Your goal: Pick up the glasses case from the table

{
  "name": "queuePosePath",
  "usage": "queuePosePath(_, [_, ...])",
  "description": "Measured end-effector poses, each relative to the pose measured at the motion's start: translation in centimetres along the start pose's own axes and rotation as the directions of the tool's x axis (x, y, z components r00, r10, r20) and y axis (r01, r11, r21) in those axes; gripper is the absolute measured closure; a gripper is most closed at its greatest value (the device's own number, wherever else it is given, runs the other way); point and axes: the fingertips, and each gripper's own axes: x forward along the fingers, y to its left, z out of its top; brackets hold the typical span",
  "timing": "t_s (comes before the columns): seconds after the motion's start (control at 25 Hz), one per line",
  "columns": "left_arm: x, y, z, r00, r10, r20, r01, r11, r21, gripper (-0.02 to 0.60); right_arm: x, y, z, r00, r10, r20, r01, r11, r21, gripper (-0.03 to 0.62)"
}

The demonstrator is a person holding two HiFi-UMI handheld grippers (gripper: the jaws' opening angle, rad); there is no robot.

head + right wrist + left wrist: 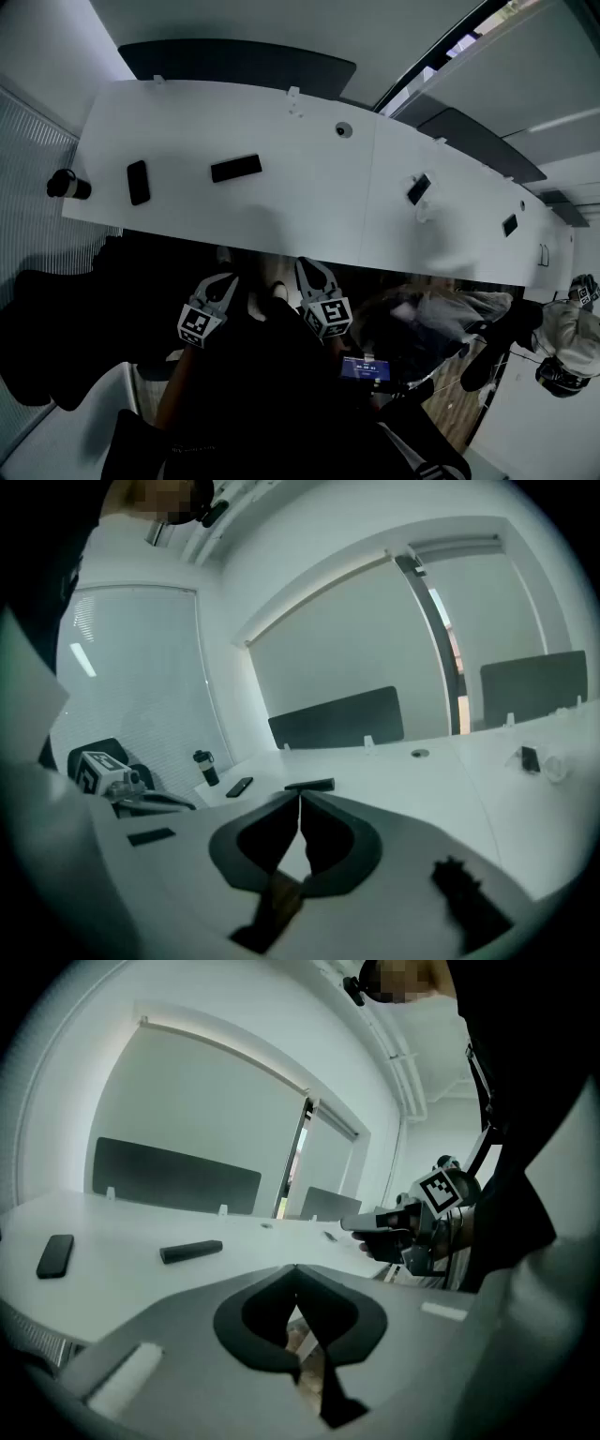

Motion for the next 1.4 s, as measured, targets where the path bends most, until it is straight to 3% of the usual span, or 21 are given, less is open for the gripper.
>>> queuePosePath(0.28, [0.3,9.8,4.5,0.999,-0.048,0.024,0.045,0.993,0.114,0.577,7.0,4.1,2.9,0.999,-0.010,-0.031,0.010,1.000,-0.003,0.585])
queuePosePath(0.44, [0.4,14.6,4.5,0.999,-0.006,-0.037,0.015,0.966,0.257,0.566,10.0,5.8,4.4,0.999,-0.038,-0.034,0.039,0.999,0.013,0.585])
queuePosePath(0.76, [2.4,19.7,2.4,0.980,0.055,-0.189,0.011,0.943,0.333,0.509,13.2,5.9,4.7,0.998,-0.038,-0.051,0.039,0.999,0.011,0.585])
queuePosePath(0.96, [6.4,21.4,0.3,0.936,0.090,-0.340,0.072,0.896,0.437,0.422,13.9,4.4,5.5,0.999,-0.002,-0.038,0.001,1.000,-0.015,0.585])
queuePosePath(1.08, [8.8,22.1,-1.5,0.889,0.090,-0.448,0.112,0.907,0.406,0.382,13.3,3.2,6.7,0.999,-0.009,-0.053,0.003,0.995,-0.104,0.585])
queuePosePath(1.2, [10.9,23.5,-2.1,0.851,0.101,-0.516,0.137,0.905,0.404,0.348,13.7,2.7,9.0,1.000,0.019,-0.004,-0.020,0.981,-0.193,0.585])
queuePosePath(1.4, [14.2,24.5,-2.3,0.787,0.112,-0.607,0.238,0.852,0.466,0.295,12.2,0.8,9.8,1.000,0.009,0.002,-0.008,0.969,-0.248,0.585])
